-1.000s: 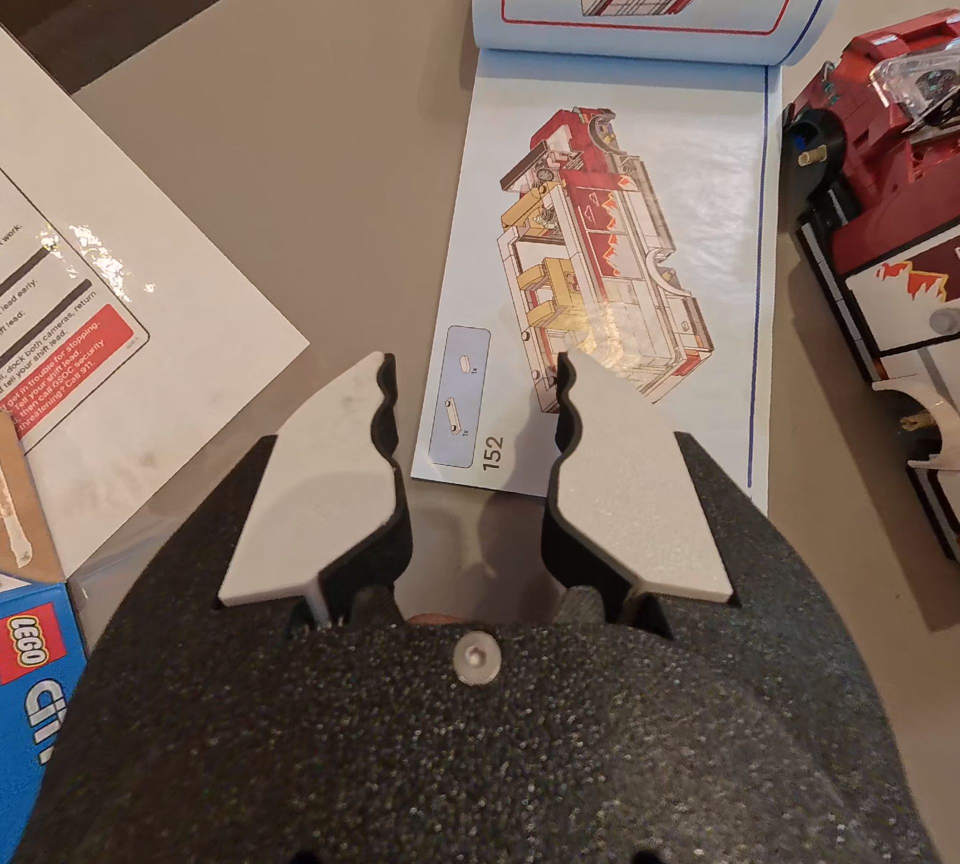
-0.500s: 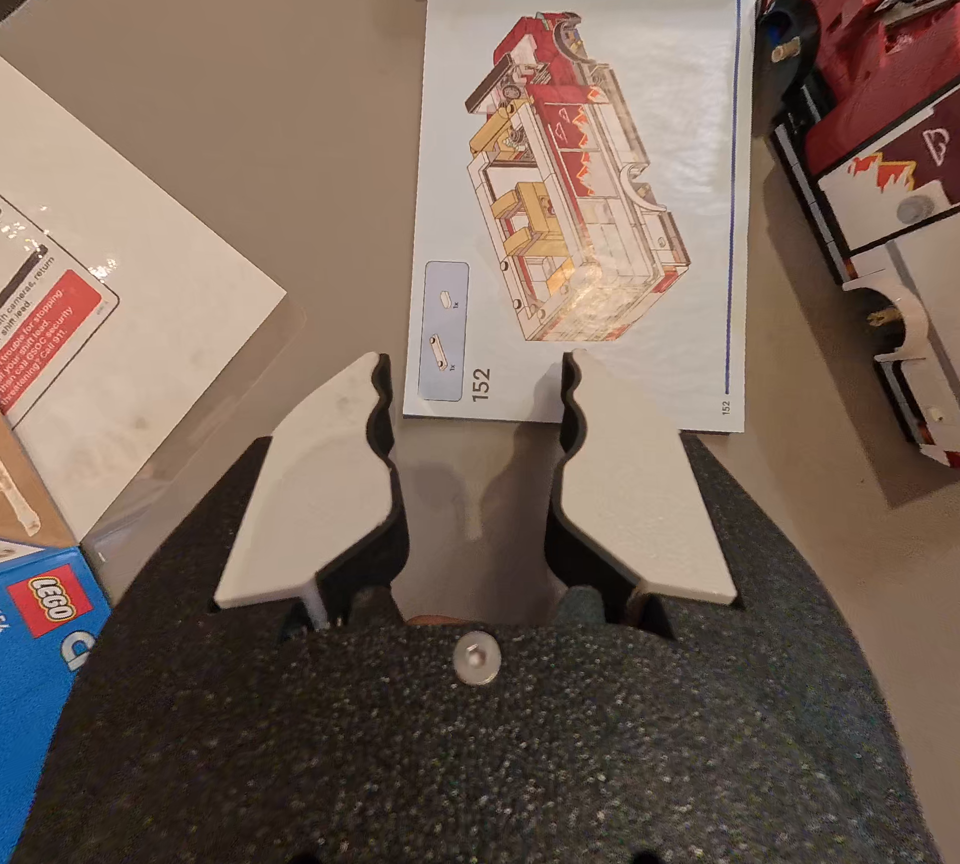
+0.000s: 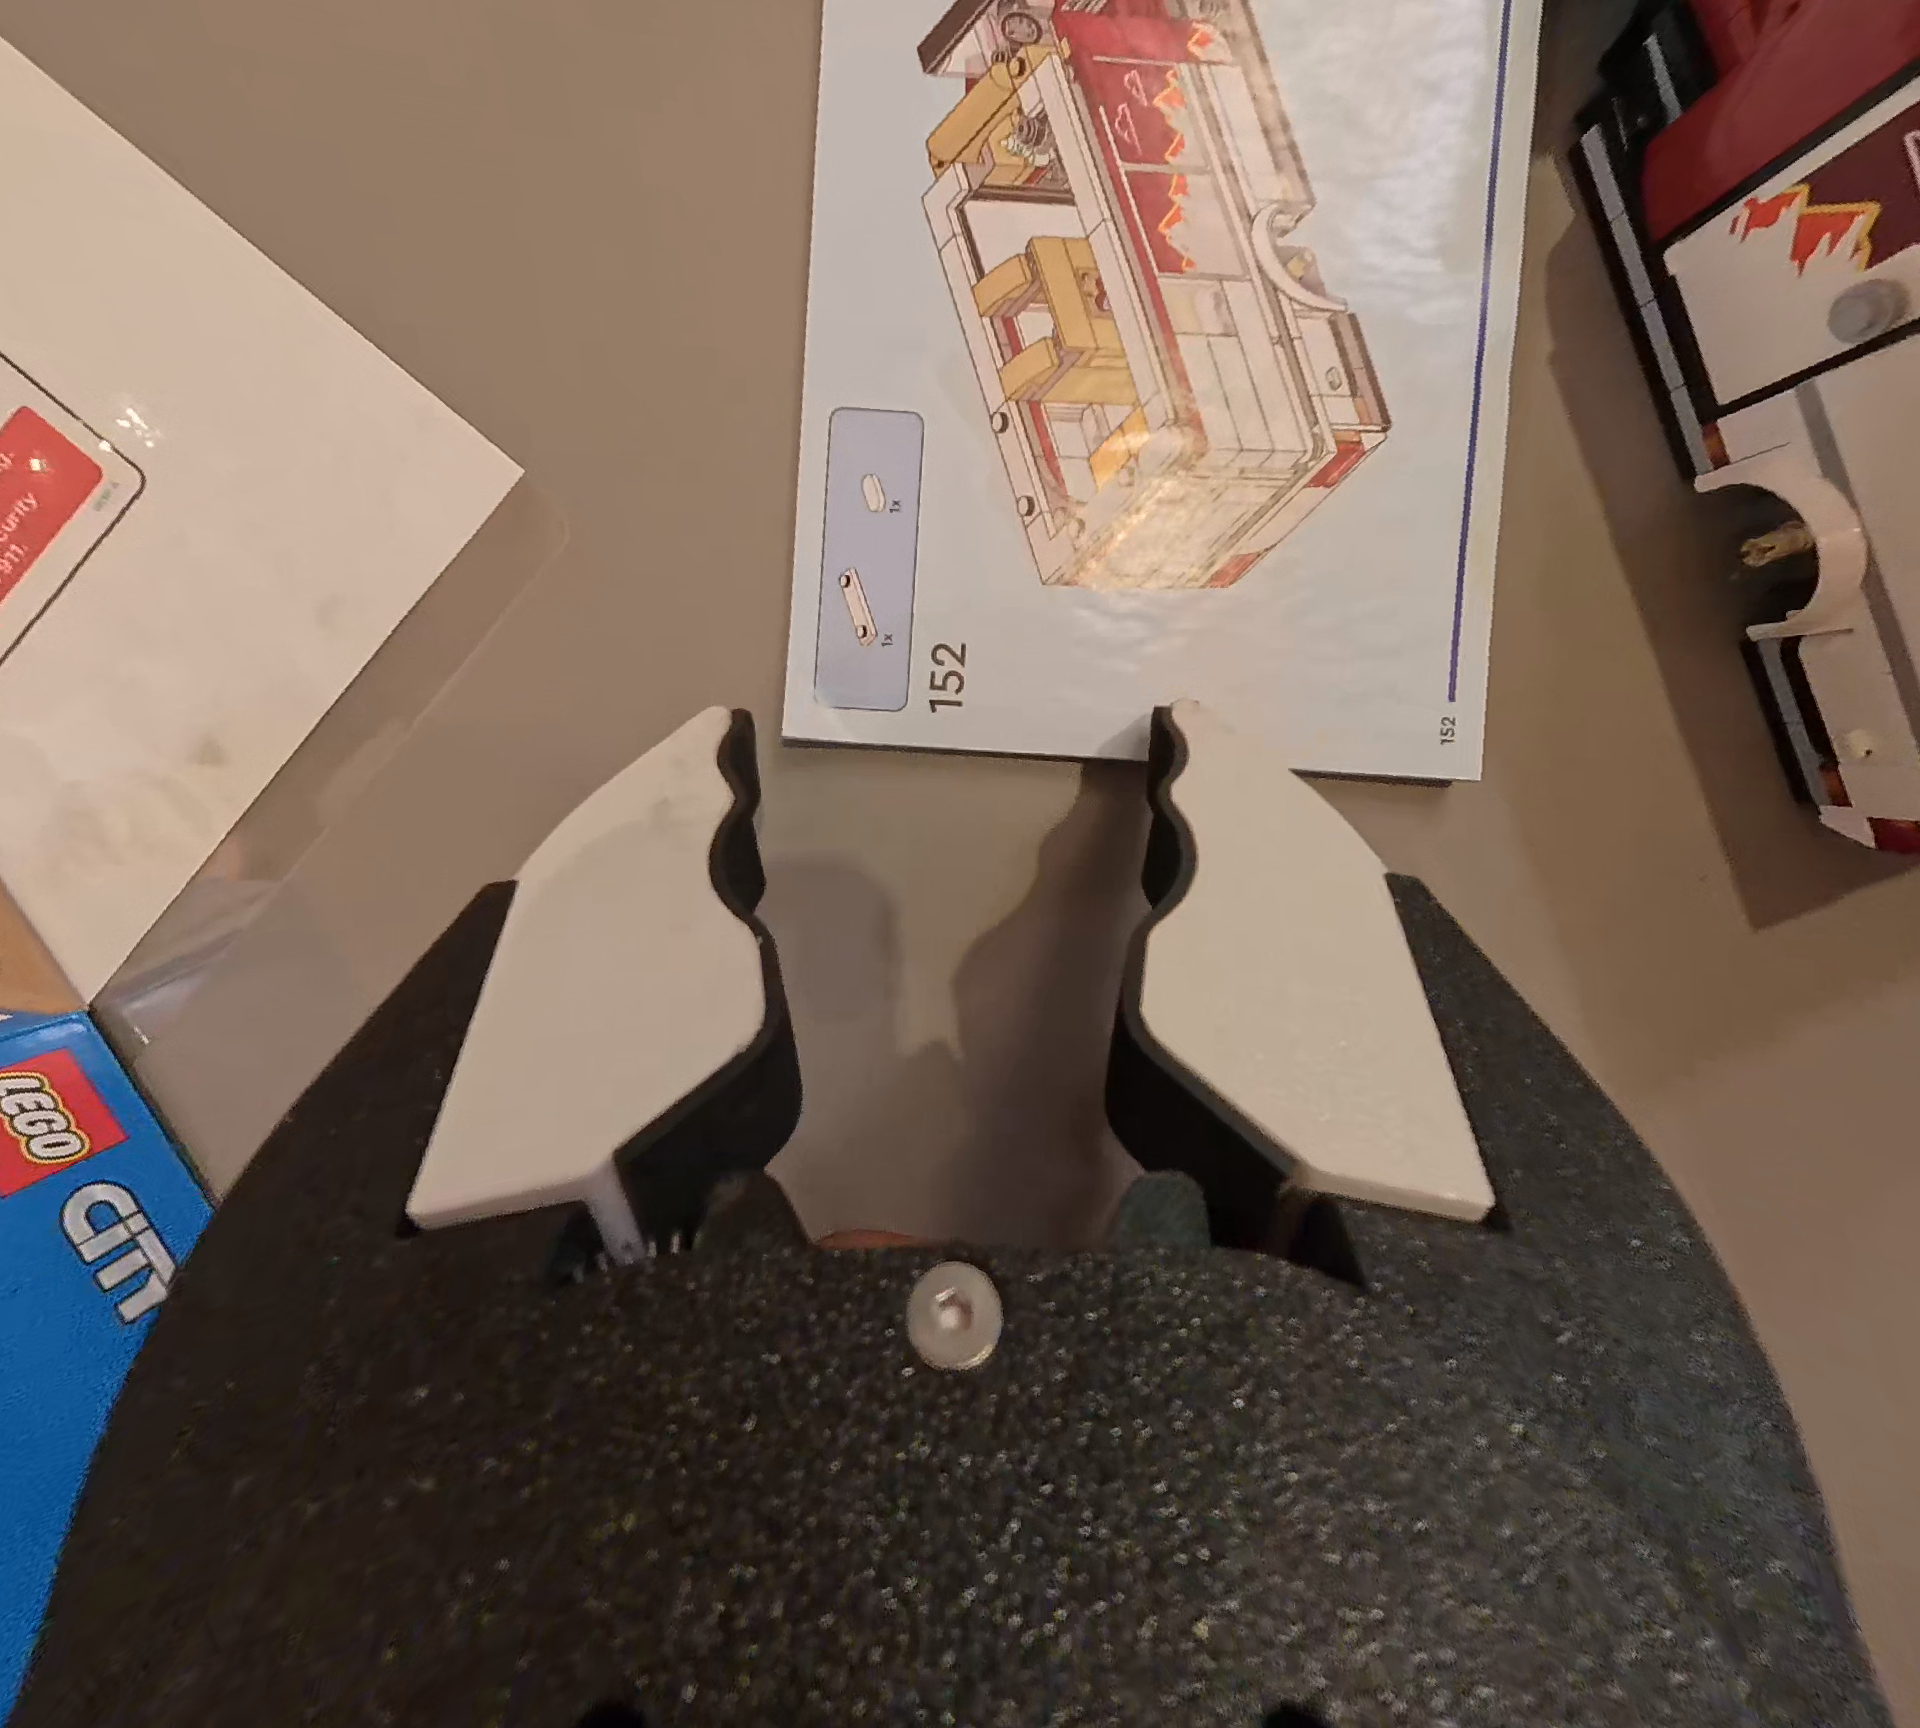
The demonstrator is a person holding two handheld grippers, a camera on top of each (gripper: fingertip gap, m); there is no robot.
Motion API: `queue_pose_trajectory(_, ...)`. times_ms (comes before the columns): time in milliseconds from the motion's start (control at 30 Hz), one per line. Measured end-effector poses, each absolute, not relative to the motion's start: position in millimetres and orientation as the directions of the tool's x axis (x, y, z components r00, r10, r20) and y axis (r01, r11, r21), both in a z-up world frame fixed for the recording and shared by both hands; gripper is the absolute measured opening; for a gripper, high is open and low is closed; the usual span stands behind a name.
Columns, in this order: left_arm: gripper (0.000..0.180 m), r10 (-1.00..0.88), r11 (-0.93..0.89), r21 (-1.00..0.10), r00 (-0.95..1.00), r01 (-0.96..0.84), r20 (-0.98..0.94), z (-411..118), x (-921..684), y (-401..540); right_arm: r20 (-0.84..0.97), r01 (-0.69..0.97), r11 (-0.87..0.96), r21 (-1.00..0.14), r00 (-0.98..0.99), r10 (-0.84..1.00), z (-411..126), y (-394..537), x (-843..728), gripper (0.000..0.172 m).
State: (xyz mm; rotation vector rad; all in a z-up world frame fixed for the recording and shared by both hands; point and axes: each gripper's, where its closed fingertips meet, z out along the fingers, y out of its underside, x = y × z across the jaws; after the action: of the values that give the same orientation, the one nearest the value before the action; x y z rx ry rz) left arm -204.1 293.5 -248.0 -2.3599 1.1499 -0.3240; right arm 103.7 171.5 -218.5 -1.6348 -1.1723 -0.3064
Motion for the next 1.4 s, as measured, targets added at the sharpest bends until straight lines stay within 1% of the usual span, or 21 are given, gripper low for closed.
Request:
queue_pose_trajectory(467, 0.069, -0.798, -0.515, -0.513, 0.603, -0.687, -0.006, -248, -203, 289, 0.676, 0.802, 0.021, -0.597, 0.488, 0.552, -222, 172, 105, 0.02)
queue_pose_trajectory(800, 0.066, -0.808, -0.467, -0.497, 0.581, -0.731, -0.095, -246, -204, 291, 0.673, 0.805, 0.027, -0.592, 0.476, 0.565, -225, 170, 103, 0.019)
queue_pose_trajectory(967, 0.063, -0.812, -0.455, -0.505, 0.574, -0.734, -0.103, -244, -202, 292, 0.673, 0.805, 0.027, -0.592, 0.476, 0.566, -226, 171, 103, 0.019)
queue_pose_trajectory(1167, 0.052, -0.81, -0.459, -0.537, 0.582, -0.708, -0.073, -240, -200, 292, 0.672, 0.804, 0.027, -0.593, 0.477, 0.567, -226, 171, 103, 0.019)
queue_pose_trajectory(1400, 0.025, -0.768, -0.507, -0.556, 0.638, -0.658, -0.054, -241, -207, 303, 0.675, 0.803, 0.033, -0.595, 0.477, 0.563, -225, 170, 102, 0.019)
